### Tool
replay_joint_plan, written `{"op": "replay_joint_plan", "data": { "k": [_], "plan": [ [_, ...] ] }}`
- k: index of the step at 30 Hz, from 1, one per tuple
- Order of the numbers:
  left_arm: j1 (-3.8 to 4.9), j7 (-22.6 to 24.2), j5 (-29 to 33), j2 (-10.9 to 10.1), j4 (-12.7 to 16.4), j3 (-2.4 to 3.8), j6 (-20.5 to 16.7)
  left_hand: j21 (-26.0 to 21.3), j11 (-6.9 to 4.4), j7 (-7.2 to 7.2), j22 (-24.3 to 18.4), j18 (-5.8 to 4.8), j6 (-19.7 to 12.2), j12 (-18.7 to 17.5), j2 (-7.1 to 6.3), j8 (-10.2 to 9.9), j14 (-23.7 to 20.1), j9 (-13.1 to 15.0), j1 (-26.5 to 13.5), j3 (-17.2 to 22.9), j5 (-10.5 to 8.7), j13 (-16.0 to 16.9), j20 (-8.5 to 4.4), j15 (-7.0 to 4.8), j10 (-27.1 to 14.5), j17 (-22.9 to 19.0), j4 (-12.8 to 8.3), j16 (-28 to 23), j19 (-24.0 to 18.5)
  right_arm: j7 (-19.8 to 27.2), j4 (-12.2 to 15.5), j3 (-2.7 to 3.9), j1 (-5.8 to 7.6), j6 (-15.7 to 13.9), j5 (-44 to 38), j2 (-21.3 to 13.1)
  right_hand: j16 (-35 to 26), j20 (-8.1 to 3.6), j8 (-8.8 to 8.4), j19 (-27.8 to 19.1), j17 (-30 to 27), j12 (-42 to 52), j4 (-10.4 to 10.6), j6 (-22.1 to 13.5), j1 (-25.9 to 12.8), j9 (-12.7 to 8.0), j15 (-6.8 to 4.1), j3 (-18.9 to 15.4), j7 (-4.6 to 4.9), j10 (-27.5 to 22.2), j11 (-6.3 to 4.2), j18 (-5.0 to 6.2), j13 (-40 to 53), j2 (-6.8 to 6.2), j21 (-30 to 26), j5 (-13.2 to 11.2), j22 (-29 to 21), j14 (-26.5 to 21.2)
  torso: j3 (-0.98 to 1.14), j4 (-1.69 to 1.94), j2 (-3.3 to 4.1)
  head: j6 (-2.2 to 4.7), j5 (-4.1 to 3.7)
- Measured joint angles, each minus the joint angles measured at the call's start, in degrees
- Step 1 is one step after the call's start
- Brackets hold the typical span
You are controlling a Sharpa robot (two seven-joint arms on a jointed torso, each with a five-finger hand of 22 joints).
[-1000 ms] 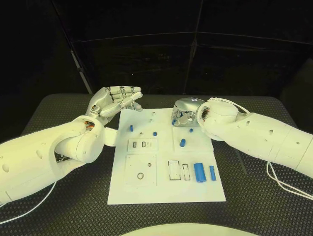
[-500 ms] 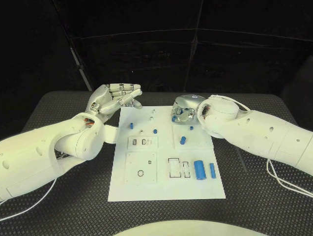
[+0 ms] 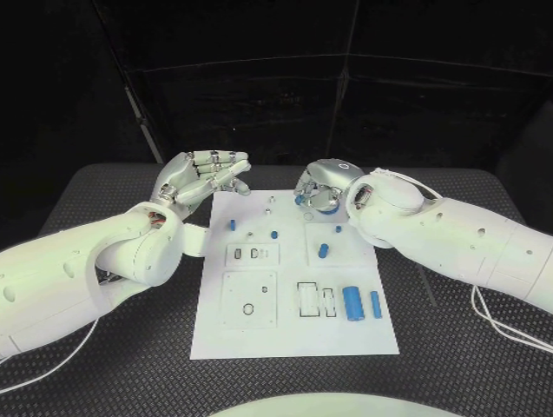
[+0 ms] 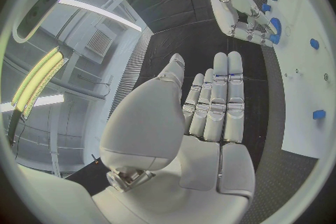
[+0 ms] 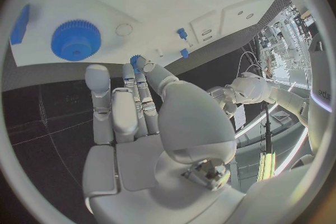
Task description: Assemble the parts on the task board
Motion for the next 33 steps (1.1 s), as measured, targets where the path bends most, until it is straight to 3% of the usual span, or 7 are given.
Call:
{"op": "replay_joint_plan", "data": {
  "k": [5,13,33],
  "plan": [
    [0.0,0.0,0.0,0.1,-0.01,0.0,0.02,0.01,0.0,0.0,0.0,0.0,0.0,0.0,0.04,0.0,0.0,0.0,-0.04,0.0,0.0,0.0,0.0,0.0,0.0,0.03,0.0,0.0,0.0,0.07,-2.06,0.04,0.38,-2.39,0.5,2.34,0.0,0.0,0.01,0.0,0.06,0.0,0.02,0.0,-0.06,-0.11,0.0,0.46,0.0,0.0,0.0,0.0,-0.01,-0.06,0.29,-0.01,0.14,0.0,-0.01,0.07,0.12,0.14,0.01],
    [0.01,-0.01,0.0,0.08,0.01,0.0,0.09,0.01,0.0,0.0,0.0,0.0,0.0,0.0,0.04,0.0,0.0,0.0,-0.04,0.0,0.0,0.0,0.0,0.0,0.0,0.03,0.0,0.0,0.0,0.52,-5.95,0.02,0.88,-3.76,1.26,5.8,0.25,0.0,-0.02,0.0,0.29,0.0,0.27,-0.01,-0.3,-0.31,0.01,0.71,0.0,0.0,0.0,0.0,-0.01,-0.3,0.56,-0.1,0.31,0.0,-0.05,0.24,0.28,0.19,0.27],
    [0.07,-0.02,-0.01,0.07,0.18,0.02,0.14,0.01,0.0,-0.01,-0.01,0.0,0.0,0.0,0.04,0.02,0.0,0.01,-0.04,0.0,0.0,0.0,0.0,0.0,0.0,0.14,0.0,0.0,0.0,1.16,-12.49,0.0,1.61,-1.98,1.95,11.35,0.55,0.0,-0.15,-0.01,0.55,0.0,1.22,-0.04,-1.42,-0.26,0.01,1.96,0.0,-0.01,0.0,0.0,-0.01,-1.42,0.89,-1.0,0.65,0.0,-0.31,0.55,0.81,0.28,0.72]
  ]
}}
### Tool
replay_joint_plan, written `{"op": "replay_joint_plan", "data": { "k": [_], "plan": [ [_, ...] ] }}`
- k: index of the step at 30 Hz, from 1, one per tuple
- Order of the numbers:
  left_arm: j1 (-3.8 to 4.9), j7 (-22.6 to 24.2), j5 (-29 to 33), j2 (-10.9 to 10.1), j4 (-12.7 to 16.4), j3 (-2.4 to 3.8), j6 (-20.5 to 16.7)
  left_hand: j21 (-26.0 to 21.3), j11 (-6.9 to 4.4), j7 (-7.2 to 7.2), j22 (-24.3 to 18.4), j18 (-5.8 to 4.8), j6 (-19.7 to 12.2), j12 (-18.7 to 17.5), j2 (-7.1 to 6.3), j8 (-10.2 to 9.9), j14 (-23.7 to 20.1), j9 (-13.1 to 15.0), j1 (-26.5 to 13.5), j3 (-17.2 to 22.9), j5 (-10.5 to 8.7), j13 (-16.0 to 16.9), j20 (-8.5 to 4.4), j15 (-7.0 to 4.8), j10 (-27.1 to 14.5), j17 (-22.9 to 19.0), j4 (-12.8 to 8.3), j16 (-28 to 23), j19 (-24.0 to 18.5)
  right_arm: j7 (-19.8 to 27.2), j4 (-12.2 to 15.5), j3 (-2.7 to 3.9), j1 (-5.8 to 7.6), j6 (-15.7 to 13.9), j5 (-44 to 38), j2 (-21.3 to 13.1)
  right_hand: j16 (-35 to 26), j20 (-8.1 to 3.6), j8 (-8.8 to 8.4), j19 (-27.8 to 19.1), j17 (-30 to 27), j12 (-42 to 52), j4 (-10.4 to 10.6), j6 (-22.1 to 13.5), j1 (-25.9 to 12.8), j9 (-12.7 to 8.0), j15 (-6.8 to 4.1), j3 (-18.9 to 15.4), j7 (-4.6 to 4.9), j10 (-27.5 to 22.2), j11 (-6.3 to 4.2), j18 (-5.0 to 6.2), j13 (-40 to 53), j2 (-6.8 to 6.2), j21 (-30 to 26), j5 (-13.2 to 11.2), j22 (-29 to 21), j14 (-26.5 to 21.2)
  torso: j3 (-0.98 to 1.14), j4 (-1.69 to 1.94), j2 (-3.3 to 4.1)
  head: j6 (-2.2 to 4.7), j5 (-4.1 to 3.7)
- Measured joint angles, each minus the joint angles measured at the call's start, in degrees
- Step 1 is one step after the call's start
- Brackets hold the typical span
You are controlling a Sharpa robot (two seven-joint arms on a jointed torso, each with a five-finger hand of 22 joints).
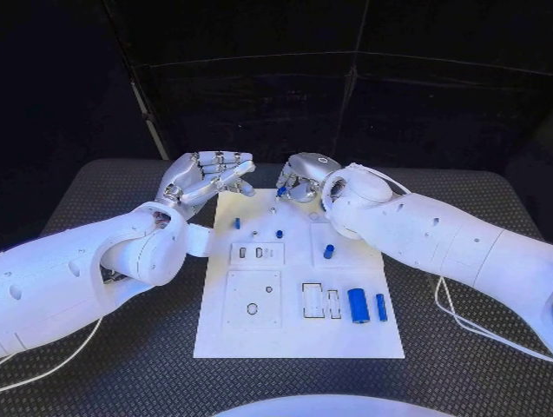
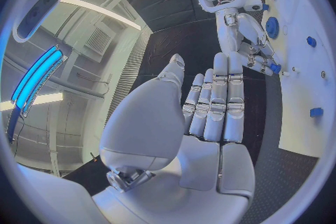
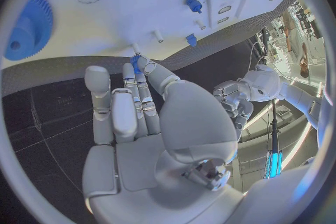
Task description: Assemble the parts on the task board
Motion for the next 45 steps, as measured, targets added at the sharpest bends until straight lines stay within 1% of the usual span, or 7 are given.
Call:
{"op": "replay_joint_plan", "data": {
  "k": [23,26,32,35,37,40,45],
  "plan": [
    [0.14,-0.02,0.0,0.49,-0.15,0.01,0.04,0.0,0.0,0.0,0.04,0.0,0.0,0.0,0.0,0.0,0.0,0.0,0.0,-0.16,0.0,0.0,0.0,0.0,0.0,0.06,-0.16,0.0,0.0,-0.86,-3.0,-0.33,0.67,3.83,-1.08,2.84,0.28,0.0,-0.21,0.0,-0.14,0.0,0.63,-0.09,-0.54,-0.03,0.0,0.63,-0.07,-0.01,0.01,0.0,-0.02,-0.53,0.0,-1.33,-0.01,0.0,-0.1,0.0,0.11,-0.66,0.25],
    [0.16,-0.03,-0.01,0.53,-0.2,0.01,0.05,0.0,0.0,0.0,0.04,0.0,0.0,-0.12,0.0,0.0,0.0,0.0,0.0,-0.16,0.0,0.0,0.0,0.0,0.0,0.06,-0.16,0.0,0.0,-0.99,-3.34,-0.45,0.73,3.95,-1.38,3.12,0.28,0.0,-0.21,0.0,-0.27,-0.29,0.96,-0.31,-0.77,-0.05,0.0,0.96,0.13,-0.56,0.54,0.0,-0.03,-0.76,0.0,-1.44,-0.01,0.0,-0.12,0.01,0.11,-0.73,0.21],
    [0.16,-0.05,-0.01,0.54,-0.26,0.01,0.14,0.0,0.0,0.0,0.08,0.0,0.0,-0.24,0.0,0.0,0.0,0.0,0.0,-0.16,0.0,0.0,0.0,0.0,0.0,0.11,-0.16,0.0,0.0,-1.28,-4.24,-0.61,0.8,4.17,-1.97,3.83,0.28,0.22,-0.2,-0.22,-0.59,-0.46,1.73,-1.31,-1.2,-0.03,0.0,1.73,0.62,-2.21,0.95,0.0,-0.35,-1.19,0.0,-1.89,-0.08,0.0,-0.15,0.04,0.13,-0.86,0.15],
    [0.17,-0.09,-0.01,0.54,-0.27,0.01,0.25,0.0,0.0,0.0,0.09,0.0,0.0,-0.24,0.0,0.01,-0.21,0.0,0.0,-0.16,0.0,0.0,0.0,0.21,0.0,0.18,-0.16,0.0,0.0,-1.33,-4.6,-0.69,0.82,4.32,-2.19,4.11,0.38,0.97,-0.58,-0.97,-0.5,-0.77,2.22,-4.55,-2.21,-0.12,0.86,2.22,1.05,-5.23,1.44,0.0,-0.62,-2.2,0.0,-2.1,-0.9,0.03,-0.16,0.04,0.14,-0.9,0.12],
    [0.18,-0.11,-0.01,0.55,-0.27,0.01,0.32,0.0,0.0,0.0,0.09,0.0,0.0,-0.24,0.0,0.01,-0.21,0.0,0.0,-0.16,0.0,0.0,0.0,0.21,0.0,0.18,-0.16,0.0,0.0,-1.33,-4.72,-0.71,0.86,4.37,-2.28,4.21,0.51,1.56,-0.58,-1.56,-0.73,-0.77,2.42,-6.99,-2.24,-0.21,1.14,2.14,1.06,-7.63,1.82,0.01,-0.66,-3.23,-0.56,-2.31,-1.96,-0.09,-0.19,0.04,0.14,-0.93,0.11],
    [0.19,-0.18,-0.01,0.55,-0.3,0.01,0.45,0.0,0.0,0.0,0.09,0.0,0.0,-0.24,0.0,-0.22,-0.21,-0.01,0.0,-0.16,0.0,0.0,0.0,0.21,0.0,0.27,-0.16,0.0,0.0,-1.33,-4.78,-0.75,0.91,4.39,-2.4,4.26,-0.16,1.82,-0.58,-2.71,-2.25,-0.77,3.03,-9.03,-2.02,-0.21,1.26,1.53,1.12,-10.21,2.17,0.01,-0.66,-4.02,-1.59,-2.31,-3.59,0.02,-0.19,0.04,0.15,-0.96,0.12],
    [0.19,-0.39,-0.01,0.5,-0.33,0.01,0.75,0.22,0.0,0.0,0.16,-0.02,0.0,-0.5,0.0,-0.37,-0.39,-0.06,0.0,-0.31,0.0,0.0,0.0,0.38,0.0,0.47,-0.31,0.0,0.0,-1.21,-4.27,-0.81,0.91,4.25,-2.52,3.98,-0.89,2.16,-0.58,-3.59,-4.03,-0.77,3.93,-10.63,-1.59,-0.21,1.55,0.63,0.84,-12.32,2.45,0.0,-0.65,-4.43,-2.44,-2.31,-5.51,-0.11,-0.18,0.01,0.15,-1.09,0.24]
  ]
}}
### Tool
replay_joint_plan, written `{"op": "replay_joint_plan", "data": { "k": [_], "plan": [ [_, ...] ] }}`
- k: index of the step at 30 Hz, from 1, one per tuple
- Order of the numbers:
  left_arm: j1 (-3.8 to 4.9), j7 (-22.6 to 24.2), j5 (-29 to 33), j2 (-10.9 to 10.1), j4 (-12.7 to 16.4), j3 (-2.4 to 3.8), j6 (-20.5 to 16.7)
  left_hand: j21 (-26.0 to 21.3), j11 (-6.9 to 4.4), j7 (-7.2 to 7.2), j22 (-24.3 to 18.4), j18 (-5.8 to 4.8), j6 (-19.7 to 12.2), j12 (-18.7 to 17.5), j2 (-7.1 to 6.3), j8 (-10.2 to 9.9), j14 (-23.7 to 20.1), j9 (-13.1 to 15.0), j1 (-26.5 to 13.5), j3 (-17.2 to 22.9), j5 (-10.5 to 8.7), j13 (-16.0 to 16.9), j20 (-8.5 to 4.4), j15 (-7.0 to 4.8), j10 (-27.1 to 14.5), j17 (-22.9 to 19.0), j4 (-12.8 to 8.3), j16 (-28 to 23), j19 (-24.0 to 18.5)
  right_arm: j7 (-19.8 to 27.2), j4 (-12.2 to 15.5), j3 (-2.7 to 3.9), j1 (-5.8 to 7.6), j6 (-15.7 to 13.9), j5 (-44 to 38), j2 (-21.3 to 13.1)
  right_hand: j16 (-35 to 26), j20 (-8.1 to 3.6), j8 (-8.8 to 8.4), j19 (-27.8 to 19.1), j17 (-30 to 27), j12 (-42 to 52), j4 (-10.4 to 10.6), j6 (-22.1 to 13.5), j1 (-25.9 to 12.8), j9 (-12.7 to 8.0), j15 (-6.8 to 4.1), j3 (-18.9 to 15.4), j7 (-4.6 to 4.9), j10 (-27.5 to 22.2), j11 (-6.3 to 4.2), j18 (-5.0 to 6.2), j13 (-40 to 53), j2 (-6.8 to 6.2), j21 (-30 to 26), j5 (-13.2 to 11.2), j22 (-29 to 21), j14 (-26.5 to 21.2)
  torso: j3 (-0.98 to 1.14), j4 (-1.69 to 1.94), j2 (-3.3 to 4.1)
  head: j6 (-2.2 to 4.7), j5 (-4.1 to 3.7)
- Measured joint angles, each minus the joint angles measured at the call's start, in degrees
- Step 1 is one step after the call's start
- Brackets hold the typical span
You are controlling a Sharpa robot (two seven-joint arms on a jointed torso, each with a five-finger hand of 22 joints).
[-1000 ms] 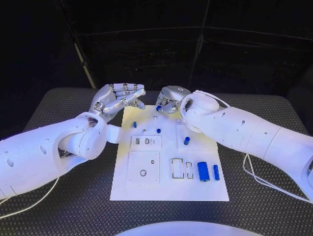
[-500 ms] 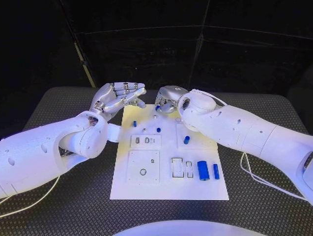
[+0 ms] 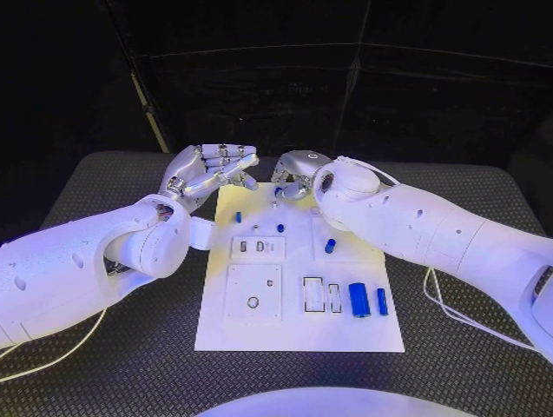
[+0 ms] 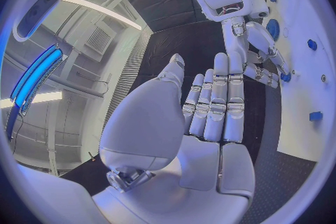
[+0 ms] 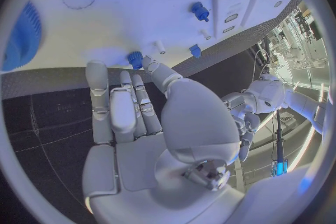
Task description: Assemble the parts on the task board
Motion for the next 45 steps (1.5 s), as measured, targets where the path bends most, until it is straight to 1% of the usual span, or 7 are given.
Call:
{"op": "replay_joint_plan", "data": {
  "k": [14,20,24,27,32,37,45],
  "plan": [
    [0.01,-0.47,0.0,-0.8,0.51,-0.01,0.54,0.0,0.0,0.0,0.05,-0.03,0.0,0.0,0.0,0.0,-0.04,0.0,0.0,-0.01,0.0,0.0,0.0,0.04,0.0,0.06,-0.01,0.0,0.0,0.16,13.55,0.0,-0.01,-4.96,2.45,-13.45,0.51,-0.58,1.21,1.69,1.22,4.73,2.08,3.7,0.22,0.61,0.0,-0.95,0.69,6.62,-0.84,0.01,0.93,-0.23,1.05,1.68,2.22,0.0,0.37,-0.71,-0.26,0.72,0.02],
    [0.01,-0.48,0.07,-0.96,0.66,-0.01,0.55,0.0,0.0,0.0,0.04,-0.02,0.0,-0.23,0.0,0.0,-0.25,0.01,0.0,-0.01,0.0,0.0,0.0,-0.18,0.0,0.06,-0.01,0.0,0.0,-1.1,16.47,0.03,-0.01,-5.26,7.14,-19.56,4.3,-2.56,0.83,5.12,8.19,12.27,4.37,2.08,-1.54,0.35,-2.3,-4.59,-1.01,19.31,-3.65,-0.15,5.69,-4.51,4.06,7.21,7.21,0.02,0.71,-1.38,-0.42,1.19,-0.25],
    [0.01,-0.48,0.14,-0.91,0.62,-0.01,0.55,-0.01,0.0,0.0,0.04,-0.02,0.0,-0.23,0.0,0.0,-0.25,0.01,0.0,-0.01,0.0,0.0,0.0,-0.18,0.0,0.15,-0.01,0.0,0.0,-2.61,16.71,0.03,-0.01,-4.28,9.92,-21.55,8.16,-3.25,0.9,8.15,15.6,25.31,8.1,0.7,-0.71,0.37,-3.01,-11.96,-1.81,21.82,-4.4,-1.83,18.75,-5.84,6.7,7.21,11.84,0.11,0.85,-1.58,-0.44,1.37,-0.75],
    [0.01,-0.48,0.17,-0.83,0.5,-0.01,0.55,0.0,0.0,0.0,0.04,-0.02,0.0,-0.23,0.0,0.0,-0.25,0.01,0.0,-0.01,0.0,0.0,0.0,-0.18,0.0,0.15,-0.01,0.0,0.0,-3.72,16.06,0.03,-0.02,-3.2,11.49,-21.64,10.15,-2.75,2.35,8.76,17.15,45.14,14.16,-1.4,3.64,0.49,-3.01,-19.57,-1.31,19.22,-3.65,-1.82,40.0,-4.75,7.77,6.99,13.71,0.11,0.86,-1.59,-0.42,1.49,-0.98],
    [-0.01,-0.48,0.21,-0.59,0.29,-0.01,0.55,-0.01,0.0,0.0,0.04,-0.02,0.0,-0.23,0.0,0.0,-0.25,0.01,0.0,-0.01,0.0,0.0,0.0,-0.18,0.0,0.14,-0.01,0.0,0.0,-5.11,14.39,0.03,-0.02,-1.24,13.06,-20.82,11.0,-2.35,4.75,9.33,17.24,59.85,23.17,-3.39,8.15,0.49,-2.36,-23.58,-0.52,18.32,-2.96,-1.81,56.43,-5.69,8.33,6.99,14.89,0.11,0.85,-1.58,-0.34,1.35,-1.14],
    [-0.02,-0.48,0.25,-0.44,0.06,-0.02,0.55,-0.01,0.0,0.0,0.04,-0.02,0.0,-0.23,0.0,0.0,-0.25,0.02,0.0,-0.01,0.0,0.0,0.0,-0.18,0.0,0.14,-0.01,0.0,0.0,-5.97,12.69,0.02,-0.02,0.52,13.9,-19.28,11.36,-2.35,5.87,9.33,17.23,64.75,26.17,-3.86,9.68,0.49,-1.95,-24.41,-0.37,19.31,-2.87,-1.81,61.97,-5.73,8.63,6.99,15.21,0.11,0.82,-1.47,-0.22,1.21,-1.16],
    [-0.03,-0.48,0.27,-0.26,-0.18,-0.02,0.55,-0.01,0.0,0.0,0.03,-0.02,0.0,-0.23,0.0,0.0,-0.25,0.02,0.0,-0.01,0.0,0.0,0.0,-0.17,0.0,0.14,-0.01,0.0,0.0,-6.55,11.07,0.01,-0.03,2.76,14.14,-17.52,11.86,-2.14,7.14,9.55,17.22,69.15,26.46,-4.11,11.07,0.6,-1.95,-24.39,-0.23,21.02,-2.76,-1.8,66.81,-4.46,9.2,8.24,16.0,0.11,0.84,-1.41,-0.18,0.86,-1.03]
  ]
}}
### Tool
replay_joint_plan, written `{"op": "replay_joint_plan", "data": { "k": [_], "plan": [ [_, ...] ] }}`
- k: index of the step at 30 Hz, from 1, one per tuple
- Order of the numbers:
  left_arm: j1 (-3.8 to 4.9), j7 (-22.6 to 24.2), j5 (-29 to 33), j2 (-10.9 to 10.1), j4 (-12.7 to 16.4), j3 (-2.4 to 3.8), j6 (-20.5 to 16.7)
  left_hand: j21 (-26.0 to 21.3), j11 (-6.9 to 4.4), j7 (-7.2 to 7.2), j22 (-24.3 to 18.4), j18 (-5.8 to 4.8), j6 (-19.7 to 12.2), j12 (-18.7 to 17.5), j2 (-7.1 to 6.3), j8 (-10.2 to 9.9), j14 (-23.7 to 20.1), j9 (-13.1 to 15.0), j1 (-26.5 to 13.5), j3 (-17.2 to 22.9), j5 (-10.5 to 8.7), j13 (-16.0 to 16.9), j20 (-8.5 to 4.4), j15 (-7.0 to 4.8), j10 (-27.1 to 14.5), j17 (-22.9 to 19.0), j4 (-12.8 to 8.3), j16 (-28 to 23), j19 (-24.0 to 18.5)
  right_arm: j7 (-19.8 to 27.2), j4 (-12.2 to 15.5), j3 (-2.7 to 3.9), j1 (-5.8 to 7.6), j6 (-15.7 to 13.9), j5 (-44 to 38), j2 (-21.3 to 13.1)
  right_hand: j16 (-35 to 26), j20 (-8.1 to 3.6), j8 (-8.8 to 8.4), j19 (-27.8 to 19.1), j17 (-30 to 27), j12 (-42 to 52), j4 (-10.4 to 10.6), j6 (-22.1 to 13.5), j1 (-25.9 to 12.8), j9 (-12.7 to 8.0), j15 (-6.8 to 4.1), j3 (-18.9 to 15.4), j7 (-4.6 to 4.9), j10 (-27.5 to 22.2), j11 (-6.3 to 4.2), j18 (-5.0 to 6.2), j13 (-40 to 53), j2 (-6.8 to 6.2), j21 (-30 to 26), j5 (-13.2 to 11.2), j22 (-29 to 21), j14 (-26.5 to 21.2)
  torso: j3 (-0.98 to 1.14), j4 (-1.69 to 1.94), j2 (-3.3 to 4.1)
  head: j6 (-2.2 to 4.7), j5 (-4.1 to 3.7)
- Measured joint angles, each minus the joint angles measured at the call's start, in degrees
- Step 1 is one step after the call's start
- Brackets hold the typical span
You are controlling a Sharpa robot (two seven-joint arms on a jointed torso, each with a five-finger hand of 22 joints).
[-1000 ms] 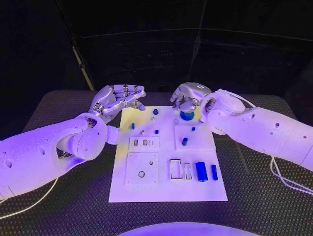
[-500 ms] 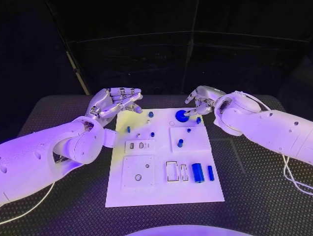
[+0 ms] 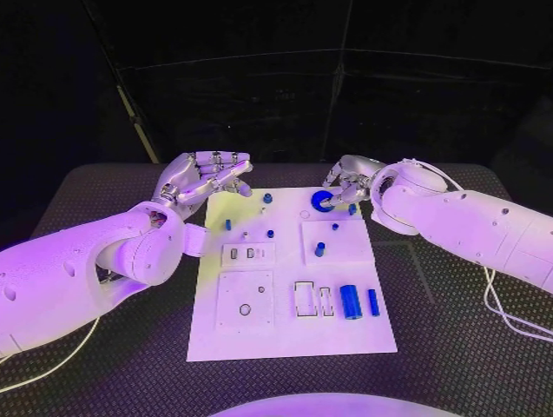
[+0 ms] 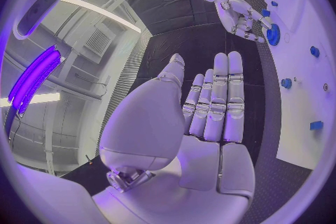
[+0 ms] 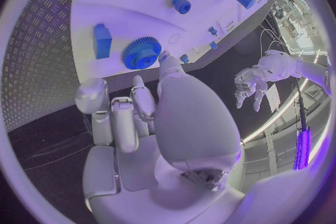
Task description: Assemble the parts on the task board
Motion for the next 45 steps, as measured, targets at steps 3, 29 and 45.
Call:
{"op": "replay_joint_plan", "data": {
  "k": [3,29,45],
  "plan": [
    [0.0,0.0,0.01,0.05,-0.08,0.0,0.0,0.0,0.0,0.0,0.0,0.0,0.0,0.0,0.0,0.0,0.0,0.0,0.0,0.0,0.0,0.0,0.0,0.0,0.0,0.0,0.0,0.0,0.0,-0.09,-0.4,0.0,-0.01,0.63,-0.07,0.38,0.24,0.0,0.37,0.0,0.0,1.39,-0.24,0.0,0.25,0.03,0.0,0.24,0.0,0.52,-0.11,0.0,1.56,0.25,0.2,1.35,0.39,0.0,0.01,0.0,0.0,-0.15,0.01],
    [0.01,0.0,0.06,0.31,-0.48,0.0,0.03,0.0,0.0,0.0,0.03,0.0,0.0,0.0,0.0,0.0,0.0,0.01,0.0,0.0,0.0,0.0,0.0,0.0,0.0,-0.02,0.0,0.0,0.0,-0.11,-1.29,0.09,0.11,2.62,-3.63,1.41,0.71,-0.02,2.35,0.42,-0.02,6.19,-3.4,2.08,2.87,-0.07,0.0,2.25,-0.6,2.88,-0.39,-0.91,4.49,2.17,1.23,-0.05,2.08,0.0,0.12,-0.08,0.0,-0.7,-0.09],
    [0.01,-0.02,0.08,0.31,-0.6,0.0,0.08,0.23,0.0,0.0,0.13,0.0,0.0,0.0,0.22,-0.27,0.0,0.01,-0.22,0.0,0.0,0.0,0.19,0.0,0.0,0.24,0.0,0.0,-0.19,1.04,-1.14,0.05,0.04,1.55,-6.88,2.13,1.33,-0.14,2.6,1.34,-0.03,9.89,-6.92,5.68,4.87,-0.37,-0.01,6.92,-1.09,4.29,-0.62,-0.89,4.49,3.84,2.16,-4.92,3.94,0.0,0.14,-0.03,0.03,-0.83,-0.09]
  ]
}}
